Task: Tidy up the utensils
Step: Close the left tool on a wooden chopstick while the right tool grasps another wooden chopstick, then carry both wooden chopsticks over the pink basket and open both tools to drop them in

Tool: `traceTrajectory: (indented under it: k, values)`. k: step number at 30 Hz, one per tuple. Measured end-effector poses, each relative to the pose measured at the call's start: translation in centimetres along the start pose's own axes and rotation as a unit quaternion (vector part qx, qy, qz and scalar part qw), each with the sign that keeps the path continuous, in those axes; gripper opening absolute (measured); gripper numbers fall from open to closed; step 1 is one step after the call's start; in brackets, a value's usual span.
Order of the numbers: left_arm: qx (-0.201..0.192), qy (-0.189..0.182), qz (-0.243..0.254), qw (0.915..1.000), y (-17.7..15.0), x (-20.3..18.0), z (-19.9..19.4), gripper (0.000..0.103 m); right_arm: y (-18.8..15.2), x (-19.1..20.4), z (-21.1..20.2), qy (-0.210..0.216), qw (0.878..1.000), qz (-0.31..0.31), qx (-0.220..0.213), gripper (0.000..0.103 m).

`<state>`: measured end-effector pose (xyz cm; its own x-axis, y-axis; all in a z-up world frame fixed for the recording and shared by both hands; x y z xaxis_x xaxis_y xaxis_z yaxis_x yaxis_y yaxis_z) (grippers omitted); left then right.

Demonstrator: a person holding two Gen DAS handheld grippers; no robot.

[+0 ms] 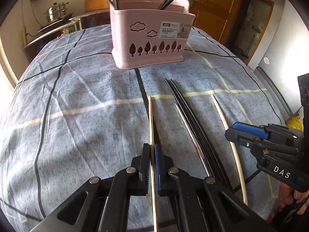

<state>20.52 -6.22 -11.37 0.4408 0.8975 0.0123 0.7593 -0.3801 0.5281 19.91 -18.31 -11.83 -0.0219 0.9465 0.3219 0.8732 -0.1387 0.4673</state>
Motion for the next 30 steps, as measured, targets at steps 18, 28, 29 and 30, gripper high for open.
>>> traceTrajectory:
  k: [18,28,29,30]
  values:
    - [0.012,-0.008,0.040,0.9991,4.8,0.6,3.2,0.006,3.9,0.2,2.4,-0.020,1.000,0.024,0.000,0.010]
    - [-0.010,-0.039,0.003,0.9992,5.3,1.4,1.3,0.004,4.2,0.1,1.5,-0.004,0.999,0.035,0.003,0.007]
    - [-0.014,-0.040,0.002,0.9991,5.5,1.4,0.9,0.004,4.3,0.2,1.2,-0.001,0.999,0.034,0.001,0.007]
    - [-0.020,-0.042,0.000,0.9989,5.6,1.6,0.4,0.004,4.4,0.3,0.9,0.002,0.999,0.033,-0.002,0.006]
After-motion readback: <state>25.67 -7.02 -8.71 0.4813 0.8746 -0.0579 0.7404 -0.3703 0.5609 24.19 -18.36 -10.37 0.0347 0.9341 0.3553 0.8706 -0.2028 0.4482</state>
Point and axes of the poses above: each gripper's, at about its wrist camera, not at the fingertips, and z roughly the way its jaws point, x to its left, y to its top, the point moved 8 cm from there along z, roughly the way its jaws point, and after that the axes turned 13 degrees about z, right-handed, at the moved point
